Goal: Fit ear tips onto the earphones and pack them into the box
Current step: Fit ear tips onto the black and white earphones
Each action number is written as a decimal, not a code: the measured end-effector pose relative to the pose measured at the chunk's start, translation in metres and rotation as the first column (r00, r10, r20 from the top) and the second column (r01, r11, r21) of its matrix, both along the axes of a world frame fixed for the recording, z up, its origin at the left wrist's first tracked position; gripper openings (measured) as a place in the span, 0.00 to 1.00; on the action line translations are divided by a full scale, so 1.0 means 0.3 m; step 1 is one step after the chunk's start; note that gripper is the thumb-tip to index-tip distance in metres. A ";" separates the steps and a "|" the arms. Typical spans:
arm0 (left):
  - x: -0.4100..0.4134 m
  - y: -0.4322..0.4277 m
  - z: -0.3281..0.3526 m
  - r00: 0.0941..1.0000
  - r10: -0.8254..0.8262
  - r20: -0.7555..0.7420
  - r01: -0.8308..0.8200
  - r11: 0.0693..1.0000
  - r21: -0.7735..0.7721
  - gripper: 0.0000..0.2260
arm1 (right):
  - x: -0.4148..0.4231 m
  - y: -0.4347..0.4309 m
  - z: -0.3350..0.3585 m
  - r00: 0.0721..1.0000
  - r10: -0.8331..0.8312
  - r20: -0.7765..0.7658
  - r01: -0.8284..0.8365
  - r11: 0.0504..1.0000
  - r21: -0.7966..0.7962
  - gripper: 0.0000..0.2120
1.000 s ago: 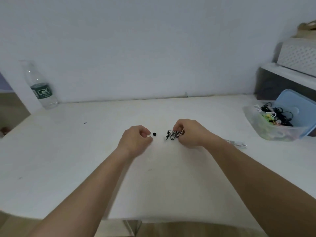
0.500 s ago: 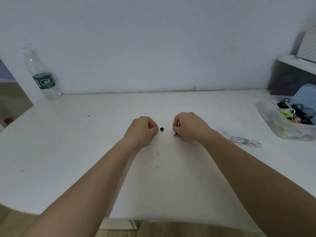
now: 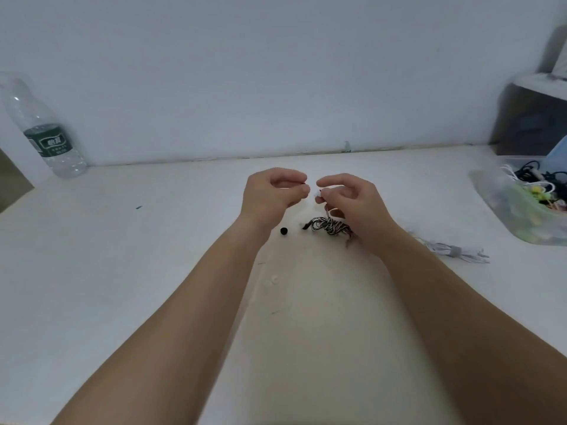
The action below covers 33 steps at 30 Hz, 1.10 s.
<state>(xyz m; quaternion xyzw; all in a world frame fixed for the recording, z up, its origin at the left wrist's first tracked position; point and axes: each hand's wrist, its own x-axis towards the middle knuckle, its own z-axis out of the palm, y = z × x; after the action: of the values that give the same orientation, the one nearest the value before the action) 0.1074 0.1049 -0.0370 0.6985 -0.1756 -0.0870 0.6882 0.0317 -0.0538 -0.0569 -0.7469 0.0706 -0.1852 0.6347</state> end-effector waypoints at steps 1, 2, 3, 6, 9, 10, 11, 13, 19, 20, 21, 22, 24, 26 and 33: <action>-0.004 -0.006 -0.008 1.000 -0.013 -0.023 0.012 1.000 -0.015 0.08 | 0.000 -0.004 -0.006 1.000 0.003 0.014 -0.003 1.000 0.017 0.06; -0.009 -0.010 -0.015 0.999 -0.026 -0.047 0.025 0.999 -0.033 0.07 | -0.001 -0.007 -0.013 1.000 0.003 0.031 -0.005 0.999 0.037 0.05; -0.008 -0.009 -0.018 0.997 -0.041 -0.067 0.037 0.998 -0.051 0.07 | 0.005 -0.007 -0.017 0.999 0.009 0.049 -0.012 0.998 0.060 0.05; -0.003 0.001 -0.019 0.977 -0.139 -0.159 0.116 0.983 -0.141 0.07 | 0.009 -0.011 -0.029 0.997 0.016 0.080 -0.026 0.991 0.133 0.05; -0.003 0.014 -0.019 0.961 -0.196 -0.197 0.165 0.973 -0.162 0.08 | 0.008 -0.022 -0.032 0.996 0.018 0.083 -0.034 0.979 0.201 0.05; -0.003 0.018 -0.023 0.960 -0.200 -0.195 0.171 0.973 -0.157 0.08 | 0.009 -0.023 -0.034 0.996 0.025 0.084 -0.043 0.974 0.222 0.05; -0.005 0.020 -0.024 0.959 -0.208 -0.195 0.179 0.971 -0.156 0.08 | 0.008 -0.026 -0.036 0.996 0.034 0.087 -0.054 0.969 0.242 0.06; -0.010 0.026 -0.027 0.954 -0.221 -0.204 0.189 0.968 -0.166 0.08 | 0.006 -0.032 -0.043 0.993 0.062 0.098 -0.086 0.958 0.273 0.07; -0.012 0.042 -0.025 0.949 -0.245 -0.197 0.210 0.961 -0.182 0.07 | 0.004 -0.037 -0.049 0.983 0.142 0.114 -0.167 0.951 0.260 0.07; -0.013 0.041 -0.026 0.950 -0.249 -0.189 0.218 0.961 -0.172 0.07 | 0.003 -0.036 -0.050 0.982 0.147 0.117 -0.172 0.952 0.252 0.07; -0.015 0.039 -0.027 0.952 -0.250 -0.176 0.224 0.962 -0.156 0.07 | 0.002 -0.037 -0.051 0.981 0.151 0.120 -0.177 0.953 0.245 0.07; -0.015 0.039 -0.028 0.956 -0.246 -0.159 0.226 0.965 -0.136 0.07 | 0.002 -0.034 -0.051 0.980 0.155 0.123 -0.180 0.954 0.239 0.07; -0.014 0.037 -0.029 0.961 -0.241 -0.137 0.228 0.968 -0.104 0.06 | 0.000 -0.032 -0.051 0.979 0.163 0.121 -0.186 0.958 0.219 0.07; -0.012 0.037 -0.031 0.964 -0.234 -0.129 0.225 0.971 -0.079 0.06 | 0.000 -0.031 -0.050 0.978 0.172 0.117 -0.192 0.963 0.188 0.07; -0.011 0.037 -0.034 0.966 -0.225 -0.129 0.216 0.973 -0.081 0.06 | -0.001 -0.029 -0.054 0.985 0.146 0.093 -0.159 0.975 0.155 0.06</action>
<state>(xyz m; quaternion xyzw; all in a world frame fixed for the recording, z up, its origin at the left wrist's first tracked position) 0.1042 0.1160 -0.0473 0.6436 -0.2070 -0.2050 0.7077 0.0312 -0.0626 -0.0730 -0.6881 0.0021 -0.1597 0.7078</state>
